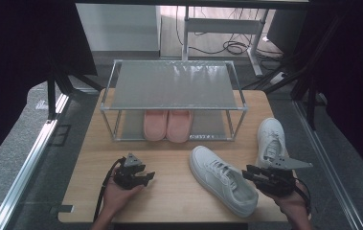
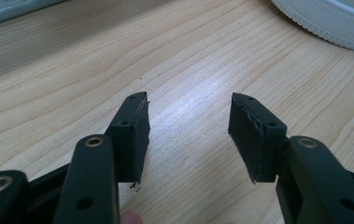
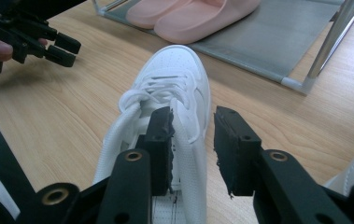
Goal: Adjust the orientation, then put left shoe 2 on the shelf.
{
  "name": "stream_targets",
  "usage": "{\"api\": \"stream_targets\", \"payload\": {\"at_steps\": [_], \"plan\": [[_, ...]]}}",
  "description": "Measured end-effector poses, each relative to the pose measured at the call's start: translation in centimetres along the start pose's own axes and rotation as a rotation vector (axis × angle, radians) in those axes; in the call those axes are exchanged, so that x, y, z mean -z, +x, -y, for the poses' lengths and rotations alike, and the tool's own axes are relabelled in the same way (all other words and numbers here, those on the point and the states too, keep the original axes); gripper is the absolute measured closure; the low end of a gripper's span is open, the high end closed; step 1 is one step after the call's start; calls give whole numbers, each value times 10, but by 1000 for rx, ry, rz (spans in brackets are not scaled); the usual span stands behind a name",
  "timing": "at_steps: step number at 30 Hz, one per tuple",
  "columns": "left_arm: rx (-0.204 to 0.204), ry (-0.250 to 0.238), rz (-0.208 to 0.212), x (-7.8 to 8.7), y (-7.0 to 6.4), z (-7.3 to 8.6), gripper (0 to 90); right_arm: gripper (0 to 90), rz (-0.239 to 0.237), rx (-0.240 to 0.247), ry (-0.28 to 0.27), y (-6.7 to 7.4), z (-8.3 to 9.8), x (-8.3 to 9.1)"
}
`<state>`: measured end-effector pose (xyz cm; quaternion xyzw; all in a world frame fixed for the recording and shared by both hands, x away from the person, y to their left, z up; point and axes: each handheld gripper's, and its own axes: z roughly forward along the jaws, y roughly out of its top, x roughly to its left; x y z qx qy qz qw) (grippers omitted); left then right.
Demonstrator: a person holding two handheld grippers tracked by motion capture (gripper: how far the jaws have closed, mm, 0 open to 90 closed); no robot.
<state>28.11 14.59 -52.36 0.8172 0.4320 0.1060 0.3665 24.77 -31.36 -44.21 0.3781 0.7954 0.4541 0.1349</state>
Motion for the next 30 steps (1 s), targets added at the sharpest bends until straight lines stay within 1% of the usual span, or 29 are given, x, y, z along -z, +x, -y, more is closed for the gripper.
{"api": "stream_targets", "payload": {"at_steps": [3, 8, 13, 19, 21, 27, 30], "plan": [[-1, 0, -1, 0, 0, 0, 489, 654, -5, 4, 6, 1, 0, -1], [-1, 0, -6, 2, 0, 1, 487, 604, -16, 26, 22, 6, -2, -5], [5, -4, -7, 3, 1, 1, 487, 573, -17, 36, 53, 7, -1, -15], [-1, 1, -5, 2, 0, 1, 486, 560, -8, 34, 78, 7, 0, -28], [-2, 1, -6, 2, 0, 1, 486, 556, -4, 41, 83, 7, -1, -31], [5, -8, -9, 4, 1, 1, 486, 555, 9, 44, 104, 6, -4, -43], [3, -4, -9, 4, 1, 1, 486, 557, 18, 45, 124, 6, -4, -50]]}}
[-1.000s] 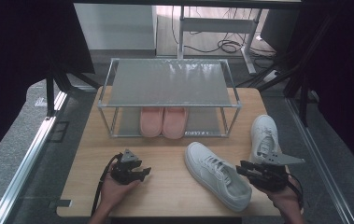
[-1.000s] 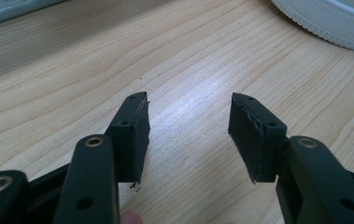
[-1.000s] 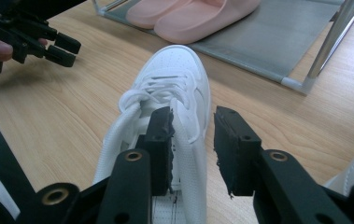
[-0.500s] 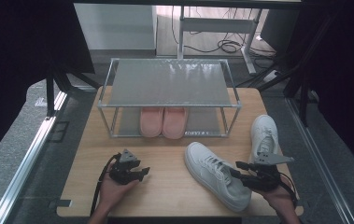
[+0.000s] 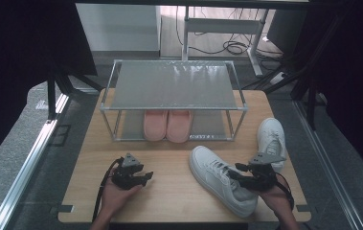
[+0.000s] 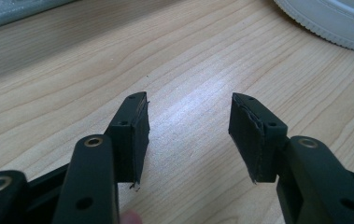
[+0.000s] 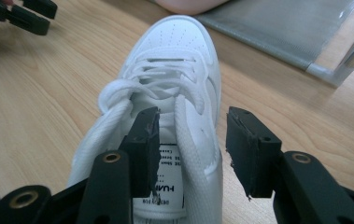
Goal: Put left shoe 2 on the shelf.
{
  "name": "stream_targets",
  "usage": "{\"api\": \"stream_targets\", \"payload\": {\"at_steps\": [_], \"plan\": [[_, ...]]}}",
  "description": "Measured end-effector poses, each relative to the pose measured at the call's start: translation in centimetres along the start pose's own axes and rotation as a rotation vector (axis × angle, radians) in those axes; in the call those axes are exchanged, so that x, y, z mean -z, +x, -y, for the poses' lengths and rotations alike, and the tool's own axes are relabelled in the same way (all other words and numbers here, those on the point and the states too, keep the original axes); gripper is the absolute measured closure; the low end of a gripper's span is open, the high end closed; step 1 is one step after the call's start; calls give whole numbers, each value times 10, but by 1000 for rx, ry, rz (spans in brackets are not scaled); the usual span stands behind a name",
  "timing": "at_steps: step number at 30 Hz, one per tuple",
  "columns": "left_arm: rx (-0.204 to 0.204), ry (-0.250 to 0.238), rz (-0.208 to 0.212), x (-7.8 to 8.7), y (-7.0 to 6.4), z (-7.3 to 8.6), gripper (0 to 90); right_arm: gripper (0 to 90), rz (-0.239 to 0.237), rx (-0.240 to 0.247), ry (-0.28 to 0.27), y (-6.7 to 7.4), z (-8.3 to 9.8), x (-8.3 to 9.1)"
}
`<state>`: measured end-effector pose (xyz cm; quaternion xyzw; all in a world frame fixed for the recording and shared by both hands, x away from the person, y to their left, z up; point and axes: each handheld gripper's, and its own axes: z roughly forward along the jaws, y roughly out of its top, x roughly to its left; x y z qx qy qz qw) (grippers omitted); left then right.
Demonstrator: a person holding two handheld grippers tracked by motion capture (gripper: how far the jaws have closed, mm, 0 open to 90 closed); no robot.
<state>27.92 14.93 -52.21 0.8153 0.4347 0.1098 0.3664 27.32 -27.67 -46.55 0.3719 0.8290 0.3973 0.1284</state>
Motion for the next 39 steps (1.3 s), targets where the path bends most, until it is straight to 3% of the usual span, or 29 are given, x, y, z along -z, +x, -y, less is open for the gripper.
{"api": "stream_targets", "payload": {"at_steps": [11, 20, 39], "plan": [[-1, 1, 3, -2, -1, 0, 486, 690, 5, -2, 76, -3, 0, -11], [-7, 0, 6, -3, -3, -1, 485, 780, 7, -9, 72, -5, 1, -12], [-8, 2, -2, -1, -3, 0, 484, 808, -94, -114, -38, -11, 4, -4]]}}
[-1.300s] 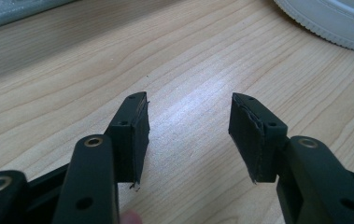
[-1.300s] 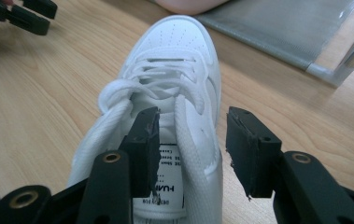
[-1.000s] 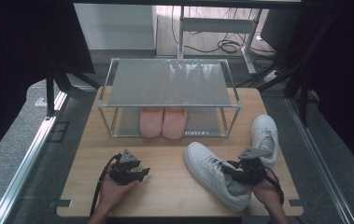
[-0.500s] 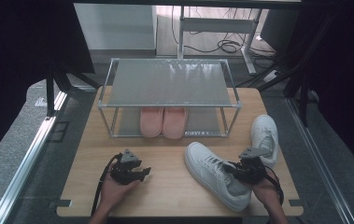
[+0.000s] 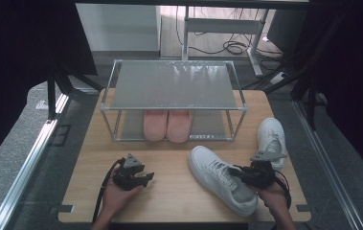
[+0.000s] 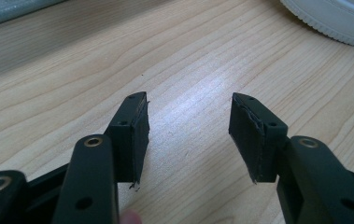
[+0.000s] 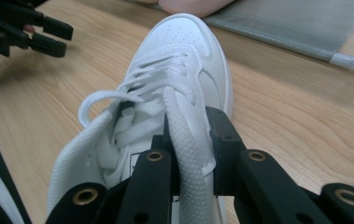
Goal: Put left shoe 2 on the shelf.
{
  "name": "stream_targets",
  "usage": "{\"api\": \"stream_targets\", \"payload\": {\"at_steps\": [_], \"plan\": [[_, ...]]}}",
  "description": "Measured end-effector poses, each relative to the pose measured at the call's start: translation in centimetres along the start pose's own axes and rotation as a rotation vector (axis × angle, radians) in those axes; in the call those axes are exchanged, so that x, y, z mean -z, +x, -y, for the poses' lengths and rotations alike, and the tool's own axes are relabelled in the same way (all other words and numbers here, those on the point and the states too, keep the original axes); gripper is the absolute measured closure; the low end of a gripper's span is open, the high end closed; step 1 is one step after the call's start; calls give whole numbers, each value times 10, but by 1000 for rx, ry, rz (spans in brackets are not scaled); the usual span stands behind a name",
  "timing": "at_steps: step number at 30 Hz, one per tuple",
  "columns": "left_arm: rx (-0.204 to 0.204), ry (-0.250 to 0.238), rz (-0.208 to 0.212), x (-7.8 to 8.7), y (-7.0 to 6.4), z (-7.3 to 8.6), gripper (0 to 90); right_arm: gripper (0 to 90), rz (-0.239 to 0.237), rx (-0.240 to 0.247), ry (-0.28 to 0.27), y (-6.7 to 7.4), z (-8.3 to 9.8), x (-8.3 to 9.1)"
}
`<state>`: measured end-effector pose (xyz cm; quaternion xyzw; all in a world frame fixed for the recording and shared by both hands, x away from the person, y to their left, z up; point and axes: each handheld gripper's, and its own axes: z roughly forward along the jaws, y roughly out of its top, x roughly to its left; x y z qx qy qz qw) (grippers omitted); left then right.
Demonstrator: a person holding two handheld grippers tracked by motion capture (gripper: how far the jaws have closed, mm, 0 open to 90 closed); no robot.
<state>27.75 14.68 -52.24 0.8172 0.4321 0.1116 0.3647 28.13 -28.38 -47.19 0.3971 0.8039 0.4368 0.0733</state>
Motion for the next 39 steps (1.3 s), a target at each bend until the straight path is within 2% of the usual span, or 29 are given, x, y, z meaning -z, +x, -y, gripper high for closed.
{"api": "stream_targets", "payload": {"at_steps": [12, 18, 22, 31, 39], "plan": [[-1, 2, 0, 0, 1, 0, 484, 806, -53, -64, -118, -1, -2, 8], [-2, 3, 2, -1, 0, 0, 484, 805, -59, -109, -162, -1, -4, 12], [1, 3, 1, -1, 1, 0, 484, 805, -78, -135, -187, 0, -6, 13], [6, 2, 0, 0, 1, 0, 484, 805, -123, -158, -239, 3, -12, 17], [7, 1, 1, 0, 1, 0, 484, 805, -136, -168, -280, 6, -19, 20]]}}
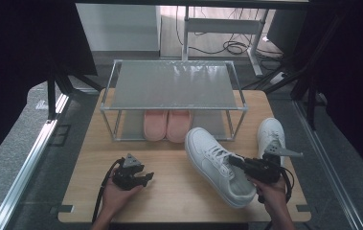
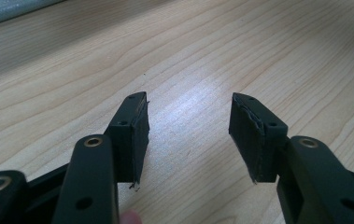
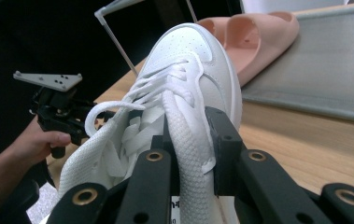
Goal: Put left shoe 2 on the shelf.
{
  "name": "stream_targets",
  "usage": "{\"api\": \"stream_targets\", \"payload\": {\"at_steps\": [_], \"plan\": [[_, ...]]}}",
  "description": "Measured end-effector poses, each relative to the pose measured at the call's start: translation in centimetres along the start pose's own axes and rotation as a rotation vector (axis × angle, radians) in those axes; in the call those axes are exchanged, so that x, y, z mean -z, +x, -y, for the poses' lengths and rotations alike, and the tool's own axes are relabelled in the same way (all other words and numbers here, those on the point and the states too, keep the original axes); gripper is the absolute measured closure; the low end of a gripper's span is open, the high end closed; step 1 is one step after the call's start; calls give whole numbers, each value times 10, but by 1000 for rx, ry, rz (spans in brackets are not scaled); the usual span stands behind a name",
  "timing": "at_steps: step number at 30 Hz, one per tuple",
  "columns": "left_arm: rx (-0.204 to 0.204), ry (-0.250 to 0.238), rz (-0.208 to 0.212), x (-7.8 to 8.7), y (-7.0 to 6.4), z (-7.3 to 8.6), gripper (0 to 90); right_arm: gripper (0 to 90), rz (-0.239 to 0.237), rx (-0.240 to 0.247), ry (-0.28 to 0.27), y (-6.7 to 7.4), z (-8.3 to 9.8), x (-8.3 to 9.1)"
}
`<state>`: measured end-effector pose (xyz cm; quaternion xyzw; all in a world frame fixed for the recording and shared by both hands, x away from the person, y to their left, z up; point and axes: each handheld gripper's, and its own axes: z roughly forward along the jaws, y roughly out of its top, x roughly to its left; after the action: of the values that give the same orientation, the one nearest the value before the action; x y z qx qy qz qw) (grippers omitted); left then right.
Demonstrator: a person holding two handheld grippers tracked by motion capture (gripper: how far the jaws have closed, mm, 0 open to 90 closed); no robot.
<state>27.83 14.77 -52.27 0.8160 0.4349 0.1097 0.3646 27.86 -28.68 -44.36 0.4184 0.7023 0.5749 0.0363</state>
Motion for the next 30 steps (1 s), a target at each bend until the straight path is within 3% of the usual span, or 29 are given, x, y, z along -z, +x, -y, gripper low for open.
{"api": "stream_targets", "payload": {"at_steps": [16, 30], "plan": [[11, -4, 3, 0, 1, 0, 484, 805, -59, -2, -81, 14, -21, 0], [2, -7, 8, 0, 1, -1, 483, 806, -97, -4, -165, 19, -52, -4]]}}
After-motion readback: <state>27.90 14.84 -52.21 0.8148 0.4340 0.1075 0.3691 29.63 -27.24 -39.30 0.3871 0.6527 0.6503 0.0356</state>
